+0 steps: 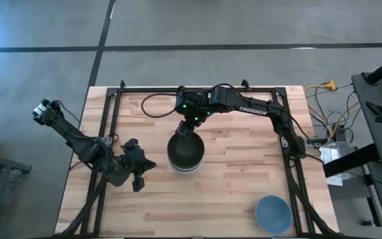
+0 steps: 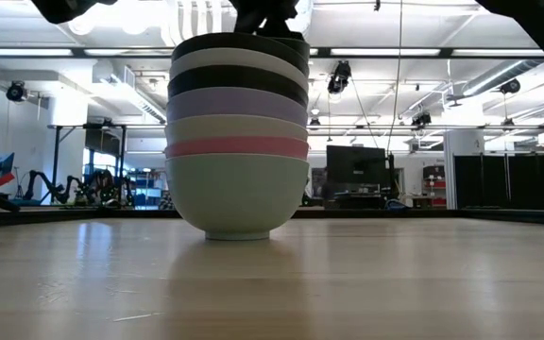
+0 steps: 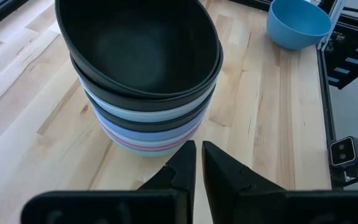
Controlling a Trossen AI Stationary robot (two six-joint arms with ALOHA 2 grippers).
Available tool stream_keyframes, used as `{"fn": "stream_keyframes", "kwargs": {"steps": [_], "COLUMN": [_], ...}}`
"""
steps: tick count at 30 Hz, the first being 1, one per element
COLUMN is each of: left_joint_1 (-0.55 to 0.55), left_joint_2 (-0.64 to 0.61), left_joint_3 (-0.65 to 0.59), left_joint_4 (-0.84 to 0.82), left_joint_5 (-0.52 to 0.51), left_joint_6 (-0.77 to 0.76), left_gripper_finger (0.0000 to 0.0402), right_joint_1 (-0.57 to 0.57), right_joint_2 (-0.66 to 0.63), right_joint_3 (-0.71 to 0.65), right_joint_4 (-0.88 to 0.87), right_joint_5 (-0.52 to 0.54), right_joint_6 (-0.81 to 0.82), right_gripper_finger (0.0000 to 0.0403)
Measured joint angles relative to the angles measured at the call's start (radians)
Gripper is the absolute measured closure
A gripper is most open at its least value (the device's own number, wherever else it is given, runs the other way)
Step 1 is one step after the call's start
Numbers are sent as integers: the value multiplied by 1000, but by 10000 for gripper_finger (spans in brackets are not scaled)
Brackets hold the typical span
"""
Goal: Nest bowls inside each other
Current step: Stack the black bowl on top of the other black bowl
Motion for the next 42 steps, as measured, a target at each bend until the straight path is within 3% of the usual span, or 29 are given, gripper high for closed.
{"fn": "stream_keyframes", "kwargs": {"steps": [29,42], "left_joint_1": [0,0], "left_joint_2": [0,0], "left_joint_3": [0,0], "left_joint_4": [-1,-1], "left_joint_5": [-9,-17], "left_joint_6": [2,2], "left_gripper_finger": [389,389], "right_joint_1": [4,86], "right_joint_2": [11,0], "right_joint_3": [-7,-8], "right_joint_4": [-193,-328], "right_joint_5": [99,102], "right_joint_6": [-47,-42], "right_gripper_finger": [287,287]}}
